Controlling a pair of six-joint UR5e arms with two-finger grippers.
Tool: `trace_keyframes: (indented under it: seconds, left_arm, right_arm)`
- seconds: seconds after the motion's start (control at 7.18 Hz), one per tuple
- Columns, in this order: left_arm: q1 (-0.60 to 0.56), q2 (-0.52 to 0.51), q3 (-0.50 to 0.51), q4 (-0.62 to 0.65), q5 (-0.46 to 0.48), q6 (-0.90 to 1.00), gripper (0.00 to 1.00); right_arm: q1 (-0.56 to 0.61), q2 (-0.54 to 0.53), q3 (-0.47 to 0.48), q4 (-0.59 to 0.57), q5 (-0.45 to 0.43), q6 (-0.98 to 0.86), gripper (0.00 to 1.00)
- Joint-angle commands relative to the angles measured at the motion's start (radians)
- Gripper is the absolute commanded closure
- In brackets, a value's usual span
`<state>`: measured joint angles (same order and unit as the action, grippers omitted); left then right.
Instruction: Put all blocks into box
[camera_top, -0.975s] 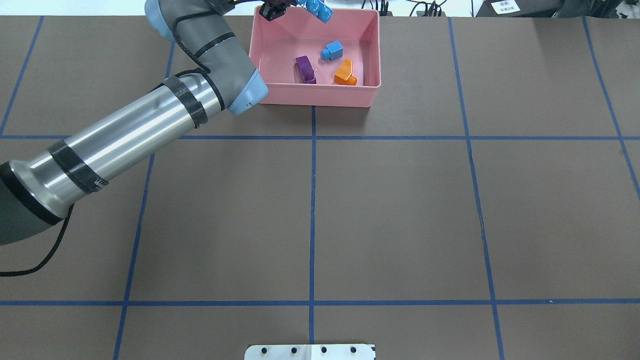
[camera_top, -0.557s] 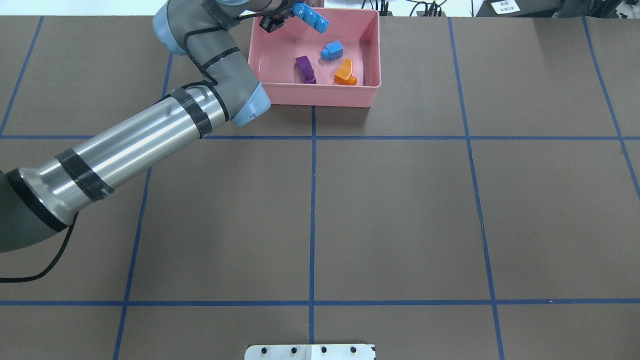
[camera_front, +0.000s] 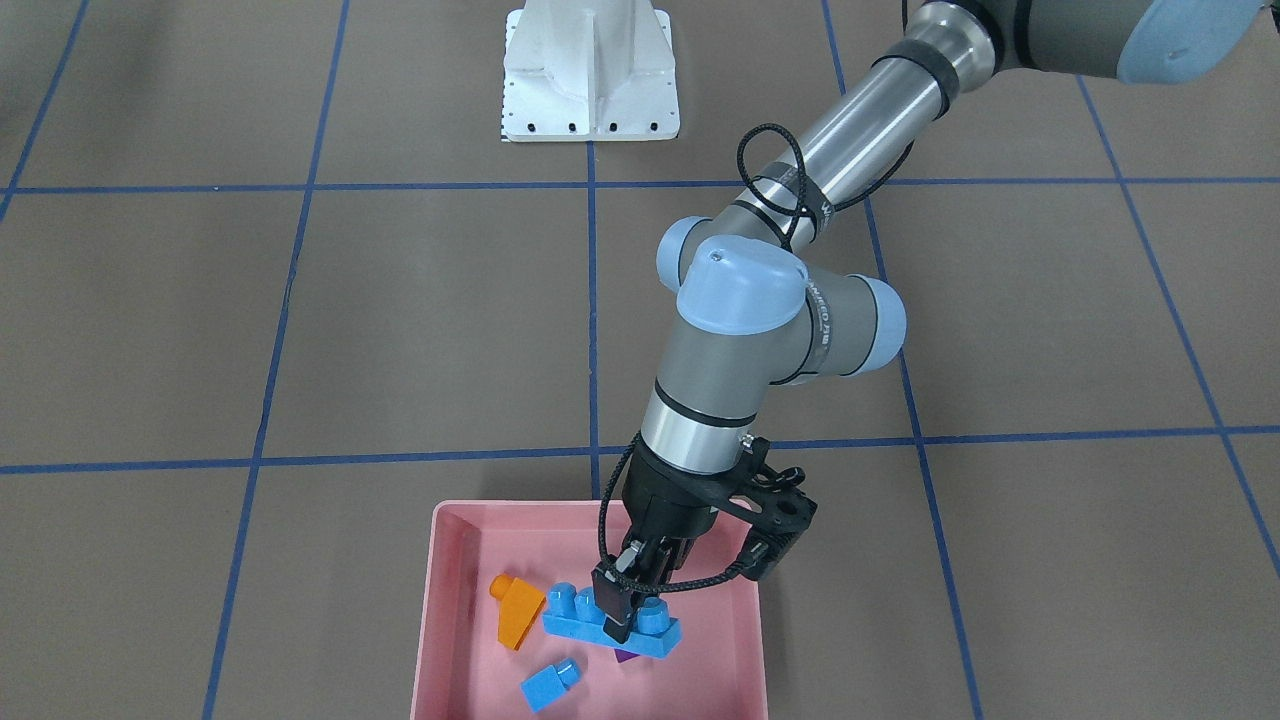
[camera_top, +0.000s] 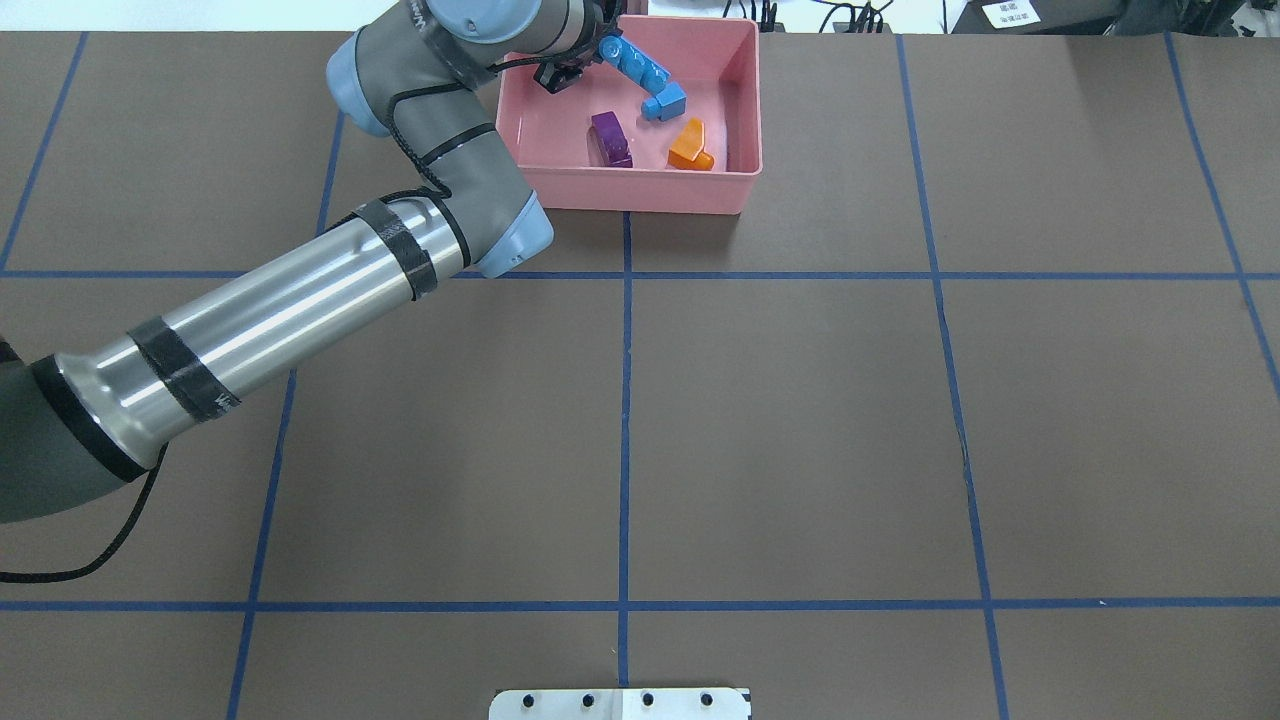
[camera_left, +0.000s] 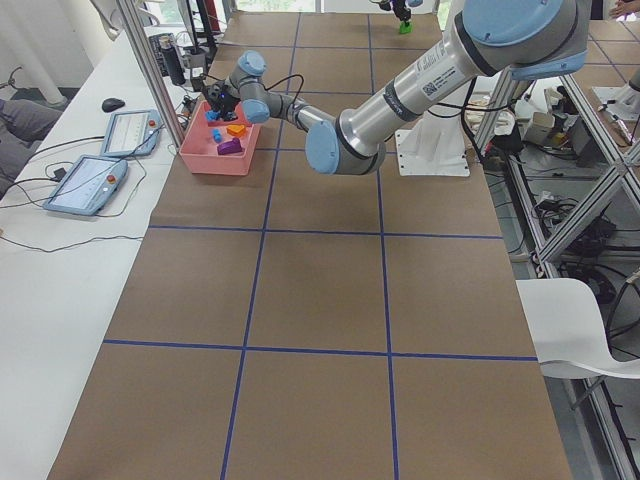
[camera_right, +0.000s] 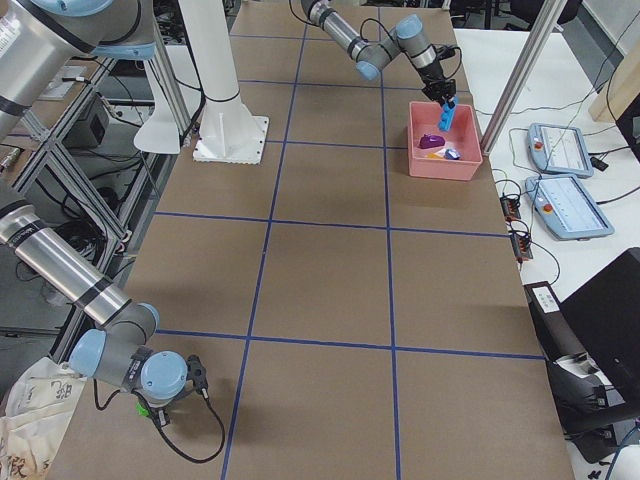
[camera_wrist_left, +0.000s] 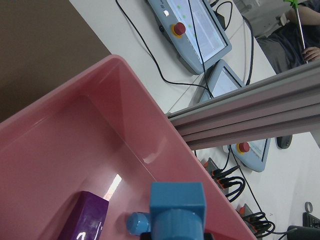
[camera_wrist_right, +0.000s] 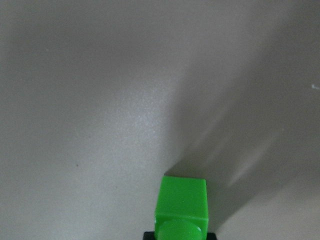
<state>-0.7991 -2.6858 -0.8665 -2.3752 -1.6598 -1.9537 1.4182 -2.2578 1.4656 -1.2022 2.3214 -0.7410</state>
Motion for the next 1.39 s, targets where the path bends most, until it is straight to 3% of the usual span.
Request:
trace_keyframes:
  seconds: [0.0,0.42,0.7,0.84,1.25]
  left_arm:
    - [0.006,-0.002,0.000,0.001,0.000,0.001,0.52]
    - [0.006,0.000,0.000,0.001,0.000,-0.032,0.48]
    - [0.008,0.001,0.000,0.001,0.000,-0.042,0.44]
    - [0.012,0.003,0.000,0.002,0.000,-0.034,0.00]
    - [0.009,0.004,-0.005,0.010,0.006,-0.027,0.00]
  right_arm:
    - [0.002,0.009,0.012,0.004,-0.010,0.000,1.00]
    - [0.034,-0.011,0.085,-0.002,-0.036,-0.008,1.00]
    - [0.097,-0.046,0.233,-0.067,-0.033,-0.006,1.00]
    - [0.199,-0.051,0.301,-0.103,-0.036,-0.008,1.00]
    - [0.352,0.071,0.349,-0.105,-0.050,0.003,1.00]
